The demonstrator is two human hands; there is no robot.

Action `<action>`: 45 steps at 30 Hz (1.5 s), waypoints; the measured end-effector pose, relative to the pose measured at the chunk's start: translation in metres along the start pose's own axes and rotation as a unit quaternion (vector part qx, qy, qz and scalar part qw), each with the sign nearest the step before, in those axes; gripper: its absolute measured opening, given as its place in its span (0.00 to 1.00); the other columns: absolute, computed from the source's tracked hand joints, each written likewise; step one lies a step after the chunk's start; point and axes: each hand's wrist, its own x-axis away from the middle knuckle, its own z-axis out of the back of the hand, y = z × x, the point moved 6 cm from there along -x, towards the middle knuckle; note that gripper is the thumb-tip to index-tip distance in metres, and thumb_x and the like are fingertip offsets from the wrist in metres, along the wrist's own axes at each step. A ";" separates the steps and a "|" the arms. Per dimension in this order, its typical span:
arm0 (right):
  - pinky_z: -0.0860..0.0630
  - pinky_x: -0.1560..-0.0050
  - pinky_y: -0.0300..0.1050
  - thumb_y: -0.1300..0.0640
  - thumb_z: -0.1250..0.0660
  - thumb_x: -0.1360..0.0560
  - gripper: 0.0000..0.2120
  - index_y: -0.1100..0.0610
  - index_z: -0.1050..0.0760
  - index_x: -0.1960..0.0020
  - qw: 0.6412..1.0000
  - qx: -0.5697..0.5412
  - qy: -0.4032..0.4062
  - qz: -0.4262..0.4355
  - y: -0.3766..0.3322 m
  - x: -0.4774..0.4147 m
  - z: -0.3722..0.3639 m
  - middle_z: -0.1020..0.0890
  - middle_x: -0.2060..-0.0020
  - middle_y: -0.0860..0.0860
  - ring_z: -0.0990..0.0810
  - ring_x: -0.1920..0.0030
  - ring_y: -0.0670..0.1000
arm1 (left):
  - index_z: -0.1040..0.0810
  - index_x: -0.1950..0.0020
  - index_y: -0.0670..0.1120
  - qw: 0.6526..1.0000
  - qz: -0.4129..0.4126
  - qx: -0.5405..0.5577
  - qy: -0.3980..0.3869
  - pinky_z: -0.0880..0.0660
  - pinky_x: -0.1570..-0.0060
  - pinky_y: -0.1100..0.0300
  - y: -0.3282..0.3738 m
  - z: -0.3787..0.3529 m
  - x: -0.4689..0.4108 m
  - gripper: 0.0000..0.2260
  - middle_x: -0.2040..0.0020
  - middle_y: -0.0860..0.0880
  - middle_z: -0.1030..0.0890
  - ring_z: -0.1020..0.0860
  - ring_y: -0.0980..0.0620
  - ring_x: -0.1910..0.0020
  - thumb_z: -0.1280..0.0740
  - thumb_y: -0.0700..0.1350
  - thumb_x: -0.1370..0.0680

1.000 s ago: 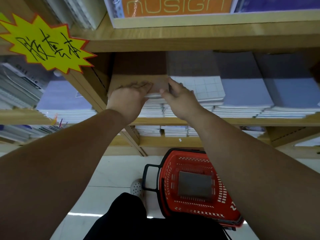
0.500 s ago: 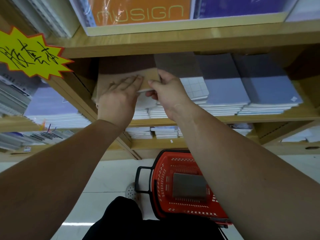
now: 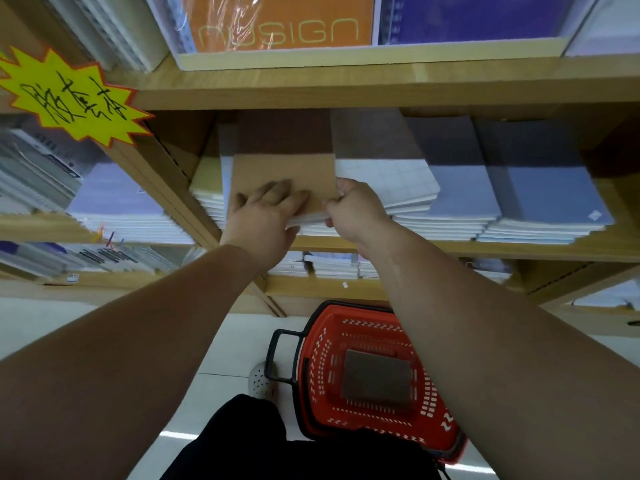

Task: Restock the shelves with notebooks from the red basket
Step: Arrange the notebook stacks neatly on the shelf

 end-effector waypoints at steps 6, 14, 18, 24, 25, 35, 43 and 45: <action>0.29 0.51 0.45 0.50 0.37 0.18 0.19 0.59 0.28 0.31 0.983 0.177 0.053 0.015 -0.012 -0.012 -0.003 0.21 0.37 0.57 0.21 0.40 0.58 | 0.48 0.20 0.57 0.981 0.181 0.050 -0.043 0.38 0.27 0.35 -0.059 -0.008 0.013 0.46 0.21 0.36 0.42 0.39 0.31 0.24 0.28 0.67 0.30; 0.23 0.40 0.49 0.36 0.28 0.28 0.34 0.56 0.28 0.30 0.983 0.154 0.098 -0.031 -0.007 -0.012 -0.008 0.29 0.36 0.56 0.22 0.41 0.58 | 0.30 0.25 0.51 0.969 0.181 0.145 0.085 0.31 0.35 0.45 -0.056 0.006 0.027 0.34 0.35 0.39 0.24 0.28 0.35 0.37 0.24 0.56 0.29; 0.21 0.41 0.54 0.35 0.30 0.30 0.30 0.47 0.28 0.33 0.991 0.053 0.111 -0.047 -0.007 -0.011 0.002 0.21 0.40 0.51 0.19 0.44 0.56 | 0.28 0.25 0.49 0.950 0.165 0.237 0.122 0.31 0.34 0.47 -0.043 0.016 0.027 0.31 0.33 0.39 0.27 0.29 0.36 0.34 0.24 0.44 0.27; 0.25 0.48 0.46 0.50 0.31 0.22 0.18 0.47 0.29 0.33 0.992 -0.039 0.106 -0.059 0.002 -0.009 0.031 0.21 0.51 0.44 0.21 0.52 0.48 | 0.32 0.23 0.53 0.844 0.219 0.476 0.116 0.22 0.47 0.67 -0.038 0.013 0.027 0.36 0.27 0.50 0.34 0.21 0.66 0.52 0.23 0.44 0.29; 0.25 0.50 0.45 0.52 0.31 0.21 0.17 0.47 0.29 0.34 0.991 -0.058 0.108 -0.059 0.005 -0.008 0.034 0.21 0.53 0.43 0.21 0.55 0.47 | 0.34 0.23 0.55 0.815 0.234 0.521 0.096 0.20 0.47 0.62 -0.036 0.009 0.027 0.38 0.28 0.51 0.31 0.20 0.66 0.54 0.23 0.46 0.31; 0.24 0.67 0.37 0.67 0.36 0.21 0.21 0.50 0.27 0.32 0.936 -0.267 0.222 -0.063 0.036 0.005 0.091 0.19 0.45 0.49 0.19 0.50 0.51 | 0.54 0.17 0.50 0.972 0.053 0.217 -0.071 0.45 0.22 0.49 -0.003 -0.010 -0.001 0.46 0.18 0.48 0.42 0.43 0.47 0.20 0.26 0.53 0.24; 0.19 0.44 0.56 0.68 0.39 0.20 0.22 0.48 0.29 0.32 0.916 -0.267 0.289 -0.077 0.060 0.005 0.117 0.25 0.54 0.41 0.24 0.57 0.45 | 0.46 0.18 0.61 0.997 0.000 0.021 -0.074 0.48 0.22 0.40 -0.045 -0.016 -0.026 0.32 0.17 0.52 0.47 0.48 0.45 0.18 0.35 0.45 0.17; 0.19 0.45 0.57 0.69 0.39 0.20 0.23 0.50 0.29 0.30 0.922 -0.271 0.263 -0.088 0.054 -0.001 0.111 0.23 0.49 0.47 0.24 0.56 0.47 | 0.46 0.19 0.62 0.997 0.020 0.011 -0.079 0.47 0.22 0.39 -0.073 -0.012 -0.033 0.32 0.17 0.51 0.45 0.47 0.45 0.18 0.35 0.44 0.18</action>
